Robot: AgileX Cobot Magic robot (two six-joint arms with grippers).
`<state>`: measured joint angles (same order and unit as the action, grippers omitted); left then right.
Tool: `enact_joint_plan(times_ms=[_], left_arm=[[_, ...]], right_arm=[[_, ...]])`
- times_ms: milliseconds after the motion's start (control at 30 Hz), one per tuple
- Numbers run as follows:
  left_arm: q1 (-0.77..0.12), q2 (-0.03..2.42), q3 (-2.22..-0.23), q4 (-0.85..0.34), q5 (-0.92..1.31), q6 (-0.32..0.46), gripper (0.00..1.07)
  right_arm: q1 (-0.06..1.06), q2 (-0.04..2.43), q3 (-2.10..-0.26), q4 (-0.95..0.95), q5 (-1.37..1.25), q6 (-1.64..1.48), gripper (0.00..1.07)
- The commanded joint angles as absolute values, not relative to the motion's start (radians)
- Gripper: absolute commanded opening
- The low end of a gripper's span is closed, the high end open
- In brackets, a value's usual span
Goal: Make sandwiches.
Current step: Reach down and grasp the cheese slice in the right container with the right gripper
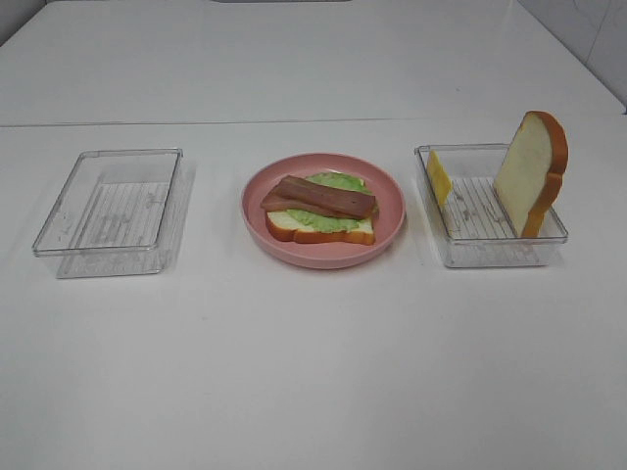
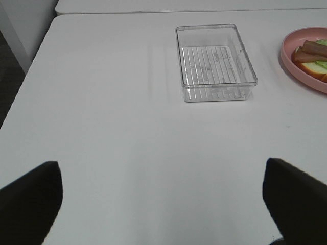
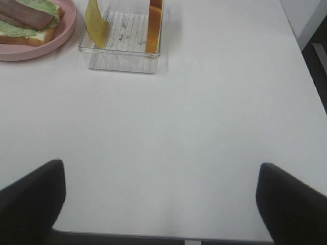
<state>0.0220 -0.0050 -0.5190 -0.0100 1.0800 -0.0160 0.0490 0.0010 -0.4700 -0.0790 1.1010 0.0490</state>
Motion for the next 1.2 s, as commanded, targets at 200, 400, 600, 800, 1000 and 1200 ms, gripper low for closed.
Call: enact_joint_plan(times_ms=[200, 400, 600, 800, 1000, 1200], left_arm=[[0.024, -0.017, -0.517, -0.018, 1.074, -0.019, 1.00], [0.024, -0.017, -0.517, -0.018, 1.074, -0.019, 1.00], [0.024, -0.017, -0.517, -0.018, 1.074, -0.019, 1.00], [0.024, -0.017, -0.517, -0.018, 1.074, -0.019, 1.00], [0.024, -0.017, -0.517, -0.018, 1.074, -0.019, 1.00], [0.024, -0.017, -0.517, -0.018, 1.074, -0.019, 1.00]], right_arm=[[0.046, 0.140, -0.535, -0.098, 0.996, 0.052, 0.99], [0.046, 0.420, -0.564, -0.089, 0.842, 0.053, 0.99], [0.046, 0.706, -0.659, -0.091, 0.820, 0.045, 0.99], [0.046, 0.931, -0.784, -0.078, 0.820, 0.043, 0.99], [0.046, 1.124, -0.918, -0.075, 0.853, -0.026, 0.99], [0.047, 1.263, -1.038, -0.048, 0.896, -0.039, 0.99]])
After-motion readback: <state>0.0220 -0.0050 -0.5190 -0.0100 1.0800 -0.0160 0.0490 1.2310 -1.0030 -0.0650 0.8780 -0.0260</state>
